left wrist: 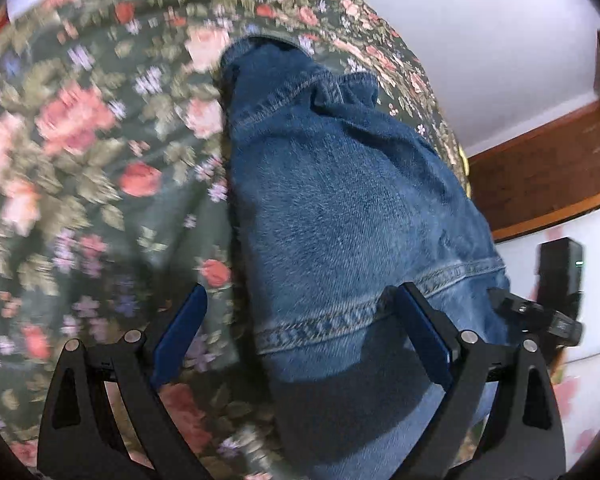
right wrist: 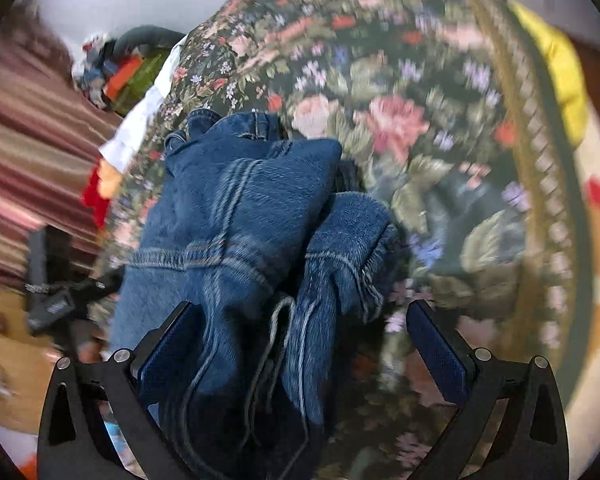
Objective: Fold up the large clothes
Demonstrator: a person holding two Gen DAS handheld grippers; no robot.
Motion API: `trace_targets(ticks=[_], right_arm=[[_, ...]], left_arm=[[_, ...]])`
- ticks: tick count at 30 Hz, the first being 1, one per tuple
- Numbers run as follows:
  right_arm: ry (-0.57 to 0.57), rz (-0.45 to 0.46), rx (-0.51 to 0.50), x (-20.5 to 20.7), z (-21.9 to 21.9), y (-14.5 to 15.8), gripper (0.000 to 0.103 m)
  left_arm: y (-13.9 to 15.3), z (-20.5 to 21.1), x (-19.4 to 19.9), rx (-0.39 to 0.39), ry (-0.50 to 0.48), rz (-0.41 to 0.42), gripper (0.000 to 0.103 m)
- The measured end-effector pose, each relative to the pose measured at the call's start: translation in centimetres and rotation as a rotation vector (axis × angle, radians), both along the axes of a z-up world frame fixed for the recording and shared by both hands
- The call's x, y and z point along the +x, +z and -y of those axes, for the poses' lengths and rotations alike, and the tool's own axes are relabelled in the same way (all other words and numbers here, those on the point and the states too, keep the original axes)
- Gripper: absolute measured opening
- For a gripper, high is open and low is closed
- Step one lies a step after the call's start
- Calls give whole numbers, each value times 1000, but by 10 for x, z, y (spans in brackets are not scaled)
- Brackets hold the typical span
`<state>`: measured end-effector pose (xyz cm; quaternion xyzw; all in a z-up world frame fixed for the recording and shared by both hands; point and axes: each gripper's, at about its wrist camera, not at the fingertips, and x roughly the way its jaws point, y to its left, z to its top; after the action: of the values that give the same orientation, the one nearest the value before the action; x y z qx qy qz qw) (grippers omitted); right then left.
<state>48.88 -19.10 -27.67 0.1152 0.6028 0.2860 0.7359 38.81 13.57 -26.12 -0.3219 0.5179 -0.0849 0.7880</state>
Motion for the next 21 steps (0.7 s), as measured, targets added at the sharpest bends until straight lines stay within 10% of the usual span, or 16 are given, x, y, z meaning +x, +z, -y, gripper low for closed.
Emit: trace_targets(ticks=[8, 21], right_arm=[[41, -71, 80, 21, -15, -22, 103], [47, -17, 53, 26, -38, -27, 103]], left_arm=[[-29, 1, 28, -173, 3, -41, 103], [-31, 18, 55, -228, -39, -39, 96]])
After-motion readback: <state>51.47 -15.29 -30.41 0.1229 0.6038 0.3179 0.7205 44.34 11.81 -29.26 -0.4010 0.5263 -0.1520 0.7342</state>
